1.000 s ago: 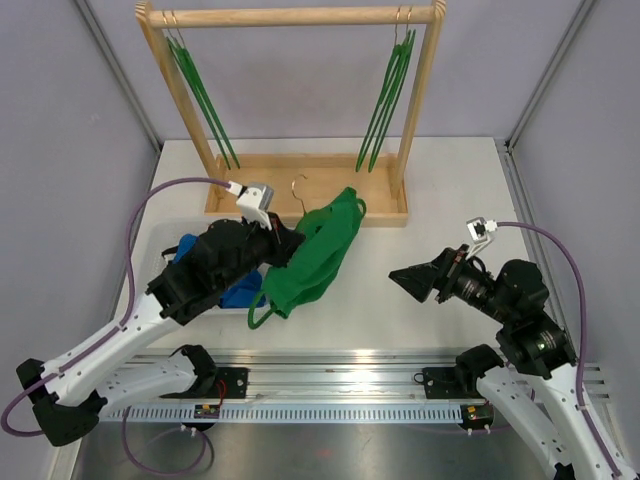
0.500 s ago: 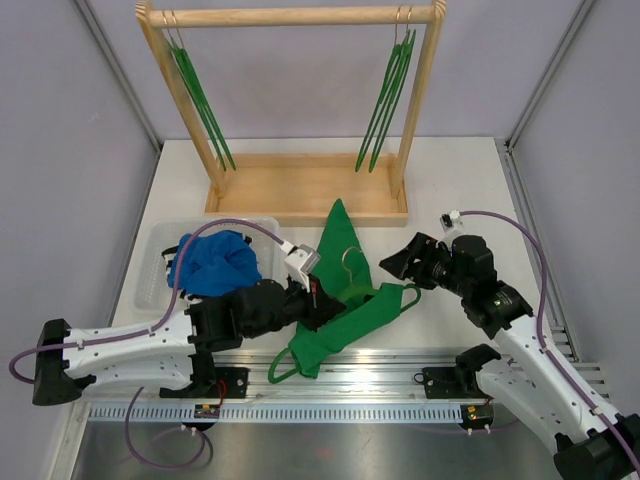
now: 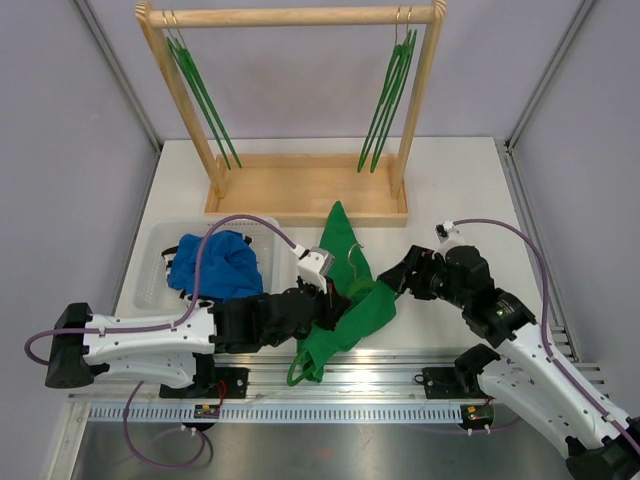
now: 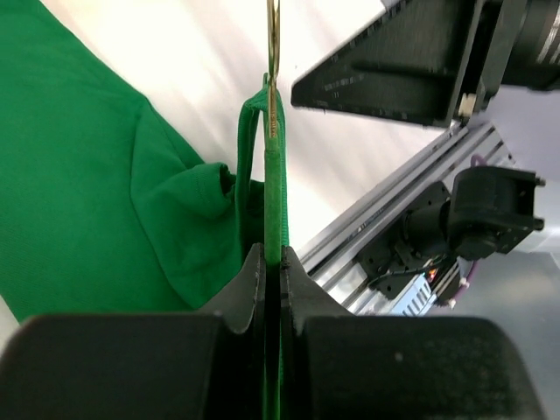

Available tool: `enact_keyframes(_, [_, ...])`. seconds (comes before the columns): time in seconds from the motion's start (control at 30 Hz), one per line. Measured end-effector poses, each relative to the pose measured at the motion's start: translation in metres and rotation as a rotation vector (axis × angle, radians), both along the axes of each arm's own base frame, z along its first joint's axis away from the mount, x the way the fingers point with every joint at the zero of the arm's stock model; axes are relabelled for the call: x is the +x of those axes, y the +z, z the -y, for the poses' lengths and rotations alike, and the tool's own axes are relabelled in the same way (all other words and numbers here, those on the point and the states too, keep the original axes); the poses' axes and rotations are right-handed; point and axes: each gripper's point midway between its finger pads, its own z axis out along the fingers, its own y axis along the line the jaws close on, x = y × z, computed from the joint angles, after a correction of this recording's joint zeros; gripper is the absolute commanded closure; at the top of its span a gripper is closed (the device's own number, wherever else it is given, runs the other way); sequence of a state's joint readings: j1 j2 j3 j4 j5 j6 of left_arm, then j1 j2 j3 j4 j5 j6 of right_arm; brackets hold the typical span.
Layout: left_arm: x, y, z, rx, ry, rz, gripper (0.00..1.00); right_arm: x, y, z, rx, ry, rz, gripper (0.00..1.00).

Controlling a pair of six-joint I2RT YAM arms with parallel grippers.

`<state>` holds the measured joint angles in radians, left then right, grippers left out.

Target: Remove the tank top from the hanger

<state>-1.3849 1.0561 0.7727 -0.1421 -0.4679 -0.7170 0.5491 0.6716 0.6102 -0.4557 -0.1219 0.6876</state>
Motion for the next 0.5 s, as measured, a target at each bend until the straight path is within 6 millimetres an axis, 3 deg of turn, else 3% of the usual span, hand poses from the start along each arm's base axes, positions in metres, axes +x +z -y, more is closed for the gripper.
enact_keyframes(0.3, [0.003, 0.008, 0.001, -0.016, 0.017, 0.011, 1.00, -0.008, -0.013, -0.010, 0.030, 0.071, -0.011, 0.28])
enact_keyframes(0.37, [0.003, 0.008, 0.001, -0.015, 0.017, 0.011, 1.00, -0.007, -0.016, -0.015, 0.037, 0.087, -0.019, 0.35])
enact_keyframes(0.5, [0.004, 0.007, -0.001, -0.010, 0.020, 0.012, 1.00, -0.006, -0.015, -0.023, 0.059, 0.122, -0.010, 0.66])
